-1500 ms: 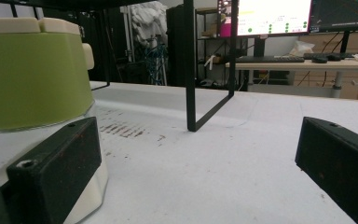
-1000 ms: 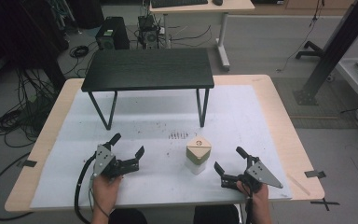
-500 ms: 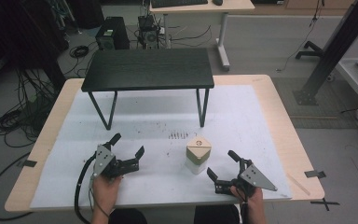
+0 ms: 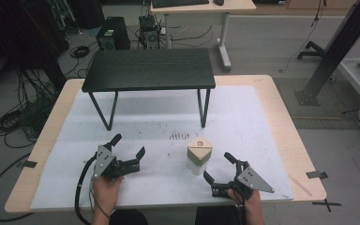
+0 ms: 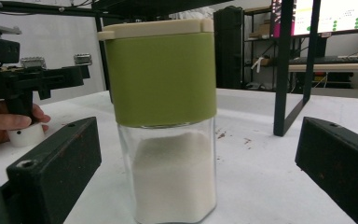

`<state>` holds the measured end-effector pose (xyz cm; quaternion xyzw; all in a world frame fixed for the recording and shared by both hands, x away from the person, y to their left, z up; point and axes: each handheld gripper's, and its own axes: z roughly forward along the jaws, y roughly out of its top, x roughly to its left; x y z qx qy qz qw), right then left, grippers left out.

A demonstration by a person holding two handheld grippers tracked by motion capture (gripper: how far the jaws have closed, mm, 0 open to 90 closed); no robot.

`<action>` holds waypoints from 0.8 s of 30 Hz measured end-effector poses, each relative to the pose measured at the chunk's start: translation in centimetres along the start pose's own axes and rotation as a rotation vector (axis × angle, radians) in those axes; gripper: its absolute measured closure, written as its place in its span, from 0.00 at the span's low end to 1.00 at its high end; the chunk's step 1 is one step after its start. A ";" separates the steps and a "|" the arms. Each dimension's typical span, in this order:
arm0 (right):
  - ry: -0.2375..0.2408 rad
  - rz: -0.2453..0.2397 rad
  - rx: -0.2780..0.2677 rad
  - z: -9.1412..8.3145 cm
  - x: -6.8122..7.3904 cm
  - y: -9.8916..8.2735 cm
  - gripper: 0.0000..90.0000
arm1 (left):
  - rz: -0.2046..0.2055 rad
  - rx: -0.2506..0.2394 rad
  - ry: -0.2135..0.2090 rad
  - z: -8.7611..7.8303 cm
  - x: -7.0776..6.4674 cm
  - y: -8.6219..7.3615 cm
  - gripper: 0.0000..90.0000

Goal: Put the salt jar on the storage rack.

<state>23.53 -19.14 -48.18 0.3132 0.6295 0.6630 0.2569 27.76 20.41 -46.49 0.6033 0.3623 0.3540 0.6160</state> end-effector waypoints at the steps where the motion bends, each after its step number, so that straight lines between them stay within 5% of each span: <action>1: 0.003 0.000 0.001 0.1 0.1 0.0 0.00 | 0.000 0.000 0.000 0.0 0.0 0.0 0.00; 24: 0.008 -0.009 0.010 1.3 1.3 -0.1 0.00 | 0.000 0.000 -0.001 0.0 0.0 0.0 0.00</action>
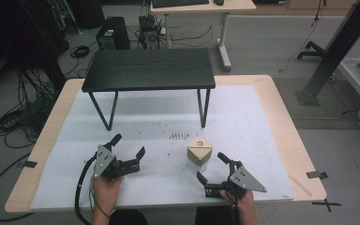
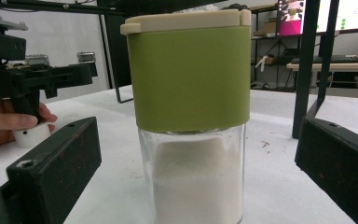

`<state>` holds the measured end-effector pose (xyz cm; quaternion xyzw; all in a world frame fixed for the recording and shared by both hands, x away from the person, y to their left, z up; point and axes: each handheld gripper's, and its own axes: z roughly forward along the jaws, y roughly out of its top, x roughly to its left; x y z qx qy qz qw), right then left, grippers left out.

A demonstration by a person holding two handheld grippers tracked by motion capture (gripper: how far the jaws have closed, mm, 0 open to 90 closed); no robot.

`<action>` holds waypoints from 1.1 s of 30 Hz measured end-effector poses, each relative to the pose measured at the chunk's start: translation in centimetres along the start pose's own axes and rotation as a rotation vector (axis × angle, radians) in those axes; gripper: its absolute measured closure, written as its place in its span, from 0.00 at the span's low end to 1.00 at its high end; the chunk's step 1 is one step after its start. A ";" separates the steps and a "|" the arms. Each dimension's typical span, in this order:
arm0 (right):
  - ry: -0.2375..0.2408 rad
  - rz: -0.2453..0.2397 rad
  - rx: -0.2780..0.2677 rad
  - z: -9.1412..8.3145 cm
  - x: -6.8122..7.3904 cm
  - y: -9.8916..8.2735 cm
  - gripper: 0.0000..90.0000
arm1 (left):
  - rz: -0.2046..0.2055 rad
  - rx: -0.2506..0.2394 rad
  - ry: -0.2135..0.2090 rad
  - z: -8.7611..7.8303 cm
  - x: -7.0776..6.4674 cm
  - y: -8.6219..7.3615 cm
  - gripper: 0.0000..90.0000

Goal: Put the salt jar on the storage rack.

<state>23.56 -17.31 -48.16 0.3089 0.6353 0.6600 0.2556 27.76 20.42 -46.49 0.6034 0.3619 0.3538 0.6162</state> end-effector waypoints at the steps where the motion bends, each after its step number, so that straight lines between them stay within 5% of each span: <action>1: -0.002 -0.006 0.002 0.0 0.1 0.0 0.00 | 0.000 0.000 0.000 0.0 0.0 0.0 0.00; 33: -0.023 -0.001 0.025 2.3 0.9 0.0 0.00 | -0.001 -0.001 0.000 0.0 0.0 0.0 0.00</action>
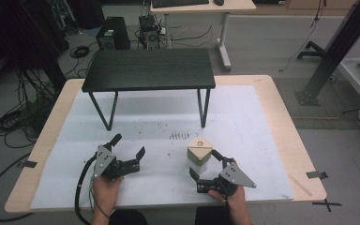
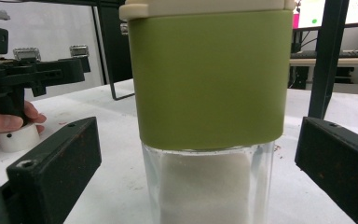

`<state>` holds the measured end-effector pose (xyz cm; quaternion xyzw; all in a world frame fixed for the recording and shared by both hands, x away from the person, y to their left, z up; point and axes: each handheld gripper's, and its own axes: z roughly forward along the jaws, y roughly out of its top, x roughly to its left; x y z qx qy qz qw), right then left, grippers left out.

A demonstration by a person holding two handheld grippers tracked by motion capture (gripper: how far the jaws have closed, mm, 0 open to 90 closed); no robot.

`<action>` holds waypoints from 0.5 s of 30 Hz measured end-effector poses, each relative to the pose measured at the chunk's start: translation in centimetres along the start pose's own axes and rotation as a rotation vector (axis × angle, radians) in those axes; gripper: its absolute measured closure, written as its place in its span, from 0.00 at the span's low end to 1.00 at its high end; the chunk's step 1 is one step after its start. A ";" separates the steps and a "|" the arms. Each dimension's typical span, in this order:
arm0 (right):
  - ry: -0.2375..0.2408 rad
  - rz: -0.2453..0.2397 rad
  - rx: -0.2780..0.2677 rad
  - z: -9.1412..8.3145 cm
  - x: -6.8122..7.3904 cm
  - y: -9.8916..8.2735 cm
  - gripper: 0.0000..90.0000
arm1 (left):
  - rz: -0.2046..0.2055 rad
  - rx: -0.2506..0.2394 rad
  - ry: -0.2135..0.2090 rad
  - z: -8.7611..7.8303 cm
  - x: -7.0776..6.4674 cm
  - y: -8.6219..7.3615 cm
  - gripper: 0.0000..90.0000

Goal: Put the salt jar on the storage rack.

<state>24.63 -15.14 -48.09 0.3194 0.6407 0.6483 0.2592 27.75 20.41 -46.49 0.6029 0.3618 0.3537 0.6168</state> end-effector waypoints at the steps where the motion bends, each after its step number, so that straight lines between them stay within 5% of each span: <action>1: 0.000 0.000 0.000 0.0 0.0 0.0 0.00 | 0.000 0.000 0.000 0.0 0.0 0.0 0.00; 15: -0.006 0.003 0.011 0.9 0.0 0.1 0.00 | 0.001 0.000 0.000 0.0 0.0 0.0 0.00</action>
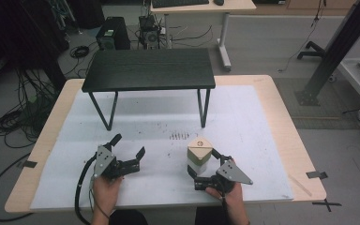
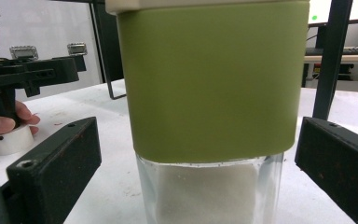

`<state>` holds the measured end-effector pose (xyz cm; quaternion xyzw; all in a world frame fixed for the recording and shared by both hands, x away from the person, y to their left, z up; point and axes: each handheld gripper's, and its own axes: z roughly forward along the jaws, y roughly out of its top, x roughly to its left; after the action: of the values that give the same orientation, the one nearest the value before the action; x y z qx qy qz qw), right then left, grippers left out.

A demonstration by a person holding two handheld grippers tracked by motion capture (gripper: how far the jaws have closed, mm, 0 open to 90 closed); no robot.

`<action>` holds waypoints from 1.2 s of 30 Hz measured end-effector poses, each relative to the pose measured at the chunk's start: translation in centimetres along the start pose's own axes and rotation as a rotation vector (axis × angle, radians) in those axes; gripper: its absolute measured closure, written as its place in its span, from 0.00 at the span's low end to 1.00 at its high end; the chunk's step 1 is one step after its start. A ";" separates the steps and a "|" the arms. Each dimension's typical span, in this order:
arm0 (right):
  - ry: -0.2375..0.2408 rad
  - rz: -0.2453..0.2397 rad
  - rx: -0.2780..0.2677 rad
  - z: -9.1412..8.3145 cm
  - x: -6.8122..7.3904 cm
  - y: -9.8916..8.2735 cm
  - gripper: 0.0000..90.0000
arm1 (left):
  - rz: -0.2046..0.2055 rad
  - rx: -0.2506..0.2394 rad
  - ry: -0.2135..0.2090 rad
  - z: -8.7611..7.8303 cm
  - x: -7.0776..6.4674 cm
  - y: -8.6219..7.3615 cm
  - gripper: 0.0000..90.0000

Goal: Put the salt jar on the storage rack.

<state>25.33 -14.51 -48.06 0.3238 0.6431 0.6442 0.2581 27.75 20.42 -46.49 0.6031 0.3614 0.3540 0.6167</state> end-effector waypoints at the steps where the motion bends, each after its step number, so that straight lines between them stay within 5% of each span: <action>1: 0.000 0.000 0.000 0.0 0.0 0.0 0.00 | 0.000 0.000 0.000 0.0 0.0 0.0 0.00; 36: -0.019 0.030 0.002 0.7 -0.1 0.0 0.00 | 0.000 0.000 0.000 0.0 0.0 0.0 0.00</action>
<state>25.99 -14.14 -48.06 0.3397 0.6364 0.6442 0.2542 27.74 20.41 -46.50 0.6032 0.3613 0.3542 0.6166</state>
